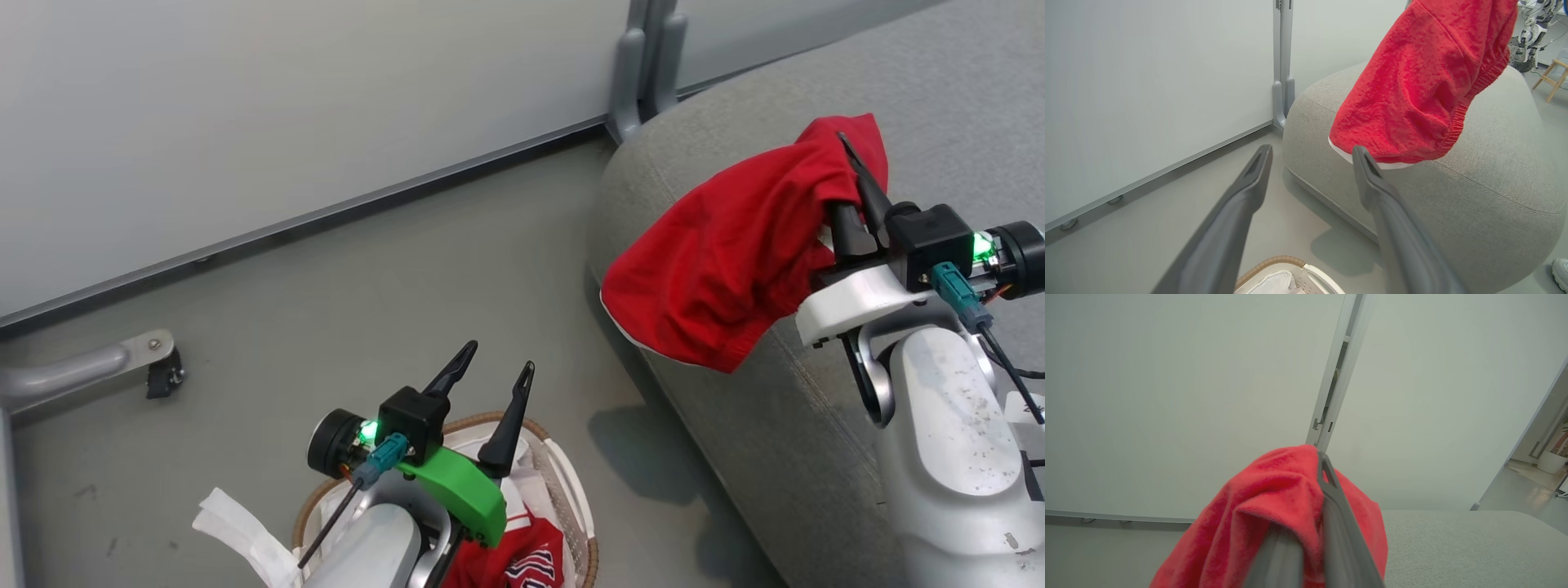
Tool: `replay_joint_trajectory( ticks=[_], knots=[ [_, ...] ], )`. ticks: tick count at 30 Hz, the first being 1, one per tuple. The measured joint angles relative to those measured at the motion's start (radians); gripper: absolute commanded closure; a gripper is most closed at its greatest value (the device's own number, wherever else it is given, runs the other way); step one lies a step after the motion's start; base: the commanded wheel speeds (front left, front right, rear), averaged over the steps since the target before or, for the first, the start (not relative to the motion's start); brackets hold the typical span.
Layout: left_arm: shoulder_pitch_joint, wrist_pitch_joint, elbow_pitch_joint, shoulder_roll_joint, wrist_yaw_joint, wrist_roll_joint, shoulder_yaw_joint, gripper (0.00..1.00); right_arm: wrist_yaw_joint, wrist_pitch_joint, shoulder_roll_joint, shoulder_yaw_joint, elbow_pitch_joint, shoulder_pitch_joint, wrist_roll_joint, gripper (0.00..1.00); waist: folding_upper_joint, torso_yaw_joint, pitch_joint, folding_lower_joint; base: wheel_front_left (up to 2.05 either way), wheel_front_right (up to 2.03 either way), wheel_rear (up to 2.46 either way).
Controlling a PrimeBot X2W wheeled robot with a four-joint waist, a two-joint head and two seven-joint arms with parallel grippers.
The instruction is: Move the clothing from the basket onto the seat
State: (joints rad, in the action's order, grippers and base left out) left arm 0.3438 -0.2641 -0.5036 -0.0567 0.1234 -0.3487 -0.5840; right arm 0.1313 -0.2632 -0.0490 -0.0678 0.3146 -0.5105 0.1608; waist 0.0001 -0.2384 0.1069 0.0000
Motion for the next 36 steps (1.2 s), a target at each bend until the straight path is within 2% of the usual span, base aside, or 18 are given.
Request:
replay_joint_trajectory(
  ticks=[8, 16, 19, 24, 30, 36],
  knots=[
    [0.017, 0.000, -0.010, 0.003, 0.003, 0.026, -0.002, 0.00, 0.000, 0.000, -0.001, -0.046, -0.007, -0.010, -0.001, 1.00, 0.0001, -0.099, 0.044, 0.0000, 0.00, 0.00, 0.00],
    [0.040, 0.000, -0.007, -0.003, 0.004, 0.038, -0.014, 0.00, 0.000, 0.000, -0.001, -0.112, -0.039, -0.121, 0.064, 1.00, 0.0000, -0.119, 0.115, 0.0000, 0.00, 0.00, 0.00],
    [0.059, 0.000, 0.003, -0.017, 0.004, 0.041, -0.019, 0.00, 0.000, 0.000, -0.040, -0.140, -0.047, -0.207, 0.080, 1.00, 0.0000, -0.114, 0.147, 0.0000, 0.00, 0.00, 0.00],
    [0.105, 0.000, 0.028, -0.033, 0.004, 0.051, -0.034, 0.00, 0.000, 0.000, -0.139, -0.200, -0.022, -0.378, 0.086, 1.00, 0.0000, -0.099, 0.216, 0.0000, 0.00, 0.00, 0.00],
    [0.167, 0.000, 0.056, -0.057, 0.004, 0.071, -0.038, 0.00, 0.000, 0.000, -0.219, -0.276, 0.092, -0.567, 0.105, 1.00, 0.0000, -0.076, 0.323, 0.0001, 0.00, 0.00, 0.00],
    [0.231, 0.000, 0.081, -0.066, 0.004, 0.101, -0.038, 0.00, 0.000, 0.000, -0.253, -0.342, 0.159, -0.648, 0.153, 1.00, 0.0000, -0.047, 0.433, 0.0001, 0.00, 0.00, 0.00]
  ],
)
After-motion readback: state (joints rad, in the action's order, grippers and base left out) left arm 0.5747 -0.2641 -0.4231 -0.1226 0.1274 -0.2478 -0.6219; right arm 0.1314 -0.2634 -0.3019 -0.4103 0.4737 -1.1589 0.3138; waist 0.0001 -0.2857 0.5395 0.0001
